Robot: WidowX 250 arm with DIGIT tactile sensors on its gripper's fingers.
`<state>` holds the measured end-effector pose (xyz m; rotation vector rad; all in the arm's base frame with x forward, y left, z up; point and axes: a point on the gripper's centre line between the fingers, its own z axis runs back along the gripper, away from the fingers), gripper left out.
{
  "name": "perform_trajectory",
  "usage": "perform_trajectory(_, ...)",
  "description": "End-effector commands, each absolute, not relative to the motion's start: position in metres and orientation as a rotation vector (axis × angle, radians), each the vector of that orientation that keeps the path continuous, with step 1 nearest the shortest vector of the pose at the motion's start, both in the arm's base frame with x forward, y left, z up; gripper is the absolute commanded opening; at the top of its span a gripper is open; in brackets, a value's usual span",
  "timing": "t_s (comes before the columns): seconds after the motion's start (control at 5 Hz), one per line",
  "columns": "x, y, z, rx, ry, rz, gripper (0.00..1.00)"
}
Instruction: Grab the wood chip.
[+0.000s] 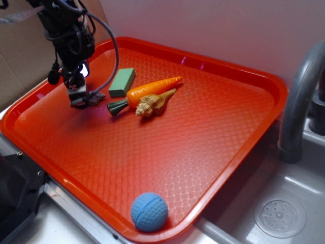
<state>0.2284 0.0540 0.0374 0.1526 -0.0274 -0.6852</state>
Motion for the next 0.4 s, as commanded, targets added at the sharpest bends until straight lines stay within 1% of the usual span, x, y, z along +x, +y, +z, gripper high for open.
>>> perform_trajectory(0.0,0.229,0.059,0.032,0.171,-0.024,-0.674,1.00)
perform_trajectory(0.2,0.223,0.054,0.021,0.174,-0.001,-0.703,1.00)
